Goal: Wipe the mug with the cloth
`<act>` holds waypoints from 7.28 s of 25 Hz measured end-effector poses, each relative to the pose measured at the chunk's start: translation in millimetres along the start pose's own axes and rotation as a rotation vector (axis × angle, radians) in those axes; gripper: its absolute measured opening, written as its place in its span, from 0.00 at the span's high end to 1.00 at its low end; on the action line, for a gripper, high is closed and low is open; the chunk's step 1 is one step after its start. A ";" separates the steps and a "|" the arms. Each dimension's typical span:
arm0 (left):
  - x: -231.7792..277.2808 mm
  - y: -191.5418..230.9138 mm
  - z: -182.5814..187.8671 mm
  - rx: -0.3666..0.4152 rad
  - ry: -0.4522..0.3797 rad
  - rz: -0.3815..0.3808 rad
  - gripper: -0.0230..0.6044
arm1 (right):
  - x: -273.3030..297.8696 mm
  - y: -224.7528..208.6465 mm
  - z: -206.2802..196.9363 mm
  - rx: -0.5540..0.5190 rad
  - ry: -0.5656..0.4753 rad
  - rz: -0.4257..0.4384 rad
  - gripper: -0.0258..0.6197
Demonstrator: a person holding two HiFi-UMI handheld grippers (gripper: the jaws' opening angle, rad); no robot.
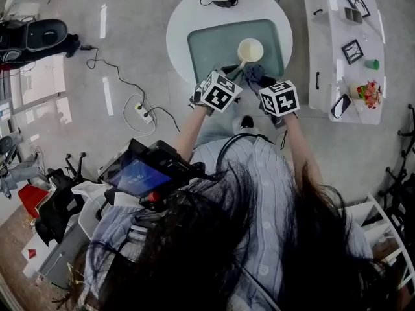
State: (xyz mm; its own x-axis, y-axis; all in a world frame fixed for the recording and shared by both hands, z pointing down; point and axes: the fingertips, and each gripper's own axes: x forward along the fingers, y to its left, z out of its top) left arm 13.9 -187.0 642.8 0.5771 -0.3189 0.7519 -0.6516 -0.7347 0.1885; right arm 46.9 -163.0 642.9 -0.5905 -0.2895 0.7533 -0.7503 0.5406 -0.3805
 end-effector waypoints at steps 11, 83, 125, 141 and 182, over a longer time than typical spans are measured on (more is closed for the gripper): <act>15.7 0.2 -1.7 0.032 0.028 0.007 0.87 | 9.7 0.9 2.1 0.020 0.023 0.007 0.81; 18.2 -19.2 36.0 0.577 0.287 -0.194 0.87 | -7.1 -50.6 13.2 0.074 0.002 -0.048 0.81; 5.8 -6.1 -17.7 1.140 0.449 -0.394 0.90 | -7.8 -47.4 29.4 0.058 0.002 -0.056 0.81; 13.8 -21.7 24.1 0.494 0.305 -0.158 0.89 | -7.4 -52.8 26.9 0.089 -0.011 -0.066 0.81; 35.3 -14.1 -6.0 0.497 0.377 -0.084 0.89 | 0.2 -49.4 30.0 0.015 0.023 -0.010 0.81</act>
State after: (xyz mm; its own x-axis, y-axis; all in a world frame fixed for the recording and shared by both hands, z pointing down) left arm 40.5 -184.3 670.5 0.3440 -0.0817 0.9354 -0.2531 -0.9674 0.0085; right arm 75.0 -213.5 645.8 -0.5759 -0.2764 0.7694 -0.7609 0.5254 -0.3808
